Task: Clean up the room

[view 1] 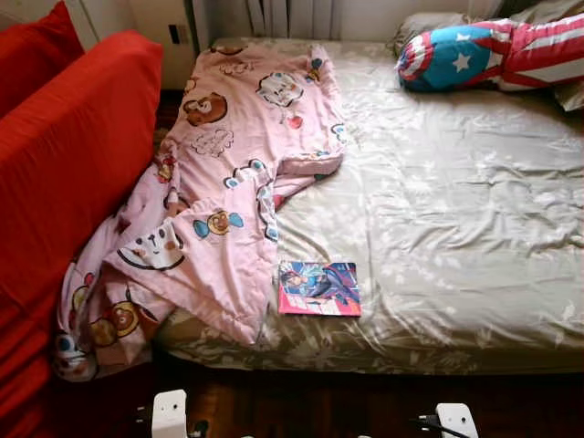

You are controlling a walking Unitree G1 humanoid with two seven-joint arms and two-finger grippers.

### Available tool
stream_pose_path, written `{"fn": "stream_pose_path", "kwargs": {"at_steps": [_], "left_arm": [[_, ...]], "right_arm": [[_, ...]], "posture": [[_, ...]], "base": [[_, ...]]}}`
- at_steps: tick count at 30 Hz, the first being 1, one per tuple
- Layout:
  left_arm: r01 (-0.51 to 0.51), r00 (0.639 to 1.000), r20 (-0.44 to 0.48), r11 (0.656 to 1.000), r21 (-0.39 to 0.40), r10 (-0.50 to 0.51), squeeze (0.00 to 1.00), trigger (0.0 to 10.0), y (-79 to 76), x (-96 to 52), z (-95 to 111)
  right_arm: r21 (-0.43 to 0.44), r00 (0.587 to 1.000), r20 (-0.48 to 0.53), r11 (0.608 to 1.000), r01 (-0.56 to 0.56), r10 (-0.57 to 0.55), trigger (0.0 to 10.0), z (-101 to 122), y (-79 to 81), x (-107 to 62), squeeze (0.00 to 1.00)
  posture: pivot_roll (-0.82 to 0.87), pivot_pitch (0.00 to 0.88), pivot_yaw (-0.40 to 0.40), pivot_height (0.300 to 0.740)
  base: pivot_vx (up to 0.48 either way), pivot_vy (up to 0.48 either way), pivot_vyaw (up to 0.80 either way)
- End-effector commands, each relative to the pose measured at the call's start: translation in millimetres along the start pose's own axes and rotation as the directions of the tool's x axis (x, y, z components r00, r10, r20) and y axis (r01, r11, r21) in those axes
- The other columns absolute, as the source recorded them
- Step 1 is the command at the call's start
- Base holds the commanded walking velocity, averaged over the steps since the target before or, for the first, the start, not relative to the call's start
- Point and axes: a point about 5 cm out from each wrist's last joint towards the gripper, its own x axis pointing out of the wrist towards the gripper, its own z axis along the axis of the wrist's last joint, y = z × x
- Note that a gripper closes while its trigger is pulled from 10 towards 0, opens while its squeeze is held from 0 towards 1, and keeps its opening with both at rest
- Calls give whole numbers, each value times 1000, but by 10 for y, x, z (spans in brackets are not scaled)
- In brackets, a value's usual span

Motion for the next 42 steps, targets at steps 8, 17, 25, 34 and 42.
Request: {"fn": "stream_pose_path", "kwargs": {"at_steps": [8, 17, 25, 34, 42], "left_arm": [[-10, 1000, -28, 1000, -29, 9, 0, 10000, 0, -27, -98], [-10, 1000, -18, 999, -32, 9, 0, 10000, -12, -27, -88], [-6, 1000, -12, 999, -33, 6, 0, 10000, -28, -21, -67], [-5, 1000, -13, 999, -36, 4, 0, 10000, -41, -23, -73], [-7, 1000, -16, 999, -32, 6, 0, 10000, -45, -23, -77]], "right_arm": [[10, 999, -43, 1000, 15, -14, 10000, -123, -12, -22, 0], [14, 1000, -10, 1000, 25, -25, 10000, 34, -157, -10, 0], [20, 999, -5, 999, 32, -32, 10000, 87, -222, -9, 0], [5, 1000, 6, 1000, 24, -24, 10000, 111, -225, -8, 0], [11, 1000, 11, 1000, 25, -25, 10000, 140, -238, -5, 0]], "posture": [[-99, 216, 11, 740], [-98, 214, 12, 740], [-99, 214, 10, 740], [-99, 206, 7, 740], [-99, 204, 8, 740]], "base": [[0, 0, 0], [0, 0, 346], [0, 0, 0], [0, 0, 444], [0, 0, 180]]}}
